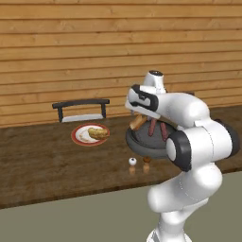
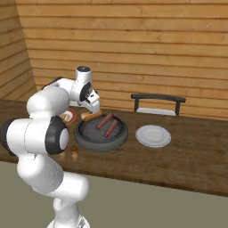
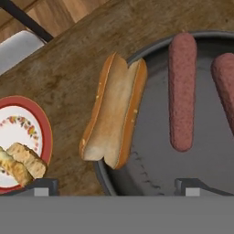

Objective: Place one bun and one sausage from the bowl on each plate.

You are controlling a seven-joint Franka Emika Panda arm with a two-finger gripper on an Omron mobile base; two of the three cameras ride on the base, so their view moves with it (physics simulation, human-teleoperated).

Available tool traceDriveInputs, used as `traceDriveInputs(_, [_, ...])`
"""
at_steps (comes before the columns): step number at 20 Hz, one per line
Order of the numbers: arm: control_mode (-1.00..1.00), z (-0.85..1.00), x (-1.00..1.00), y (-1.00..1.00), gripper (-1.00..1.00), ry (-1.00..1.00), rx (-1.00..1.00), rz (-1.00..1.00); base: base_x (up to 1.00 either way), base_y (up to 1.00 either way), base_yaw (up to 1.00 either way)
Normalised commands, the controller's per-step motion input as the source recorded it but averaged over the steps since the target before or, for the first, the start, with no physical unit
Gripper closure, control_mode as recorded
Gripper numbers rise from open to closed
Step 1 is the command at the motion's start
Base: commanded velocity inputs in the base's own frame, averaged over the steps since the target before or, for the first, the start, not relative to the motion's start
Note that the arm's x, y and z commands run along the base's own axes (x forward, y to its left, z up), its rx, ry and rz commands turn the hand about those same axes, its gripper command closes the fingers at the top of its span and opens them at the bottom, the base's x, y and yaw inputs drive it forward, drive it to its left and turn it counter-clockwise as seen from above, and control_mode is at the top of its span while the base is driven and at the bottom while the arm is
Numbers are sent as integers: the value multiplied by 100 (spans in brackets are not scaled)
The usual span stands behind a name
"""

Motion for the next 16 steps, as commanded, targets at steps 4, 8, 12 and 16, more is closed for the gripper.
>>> traceDriveInputs(4, [-100, -7, 0, -4, -100, 0, 0, -10, 0, 0, 0])
traceDriveInputs(8, [-100, -19, 0, 0, -100, 0, 0, -3, 0, 0, 0])
traceDriveInputs(12, [-100, -18, 2, 0, -100, 0, 0, 0, 0, 0, 0])
traceDriveInputs(16, [-100, -14, 11, -2, -100, 0, 1, 0, 0, 0, 0])
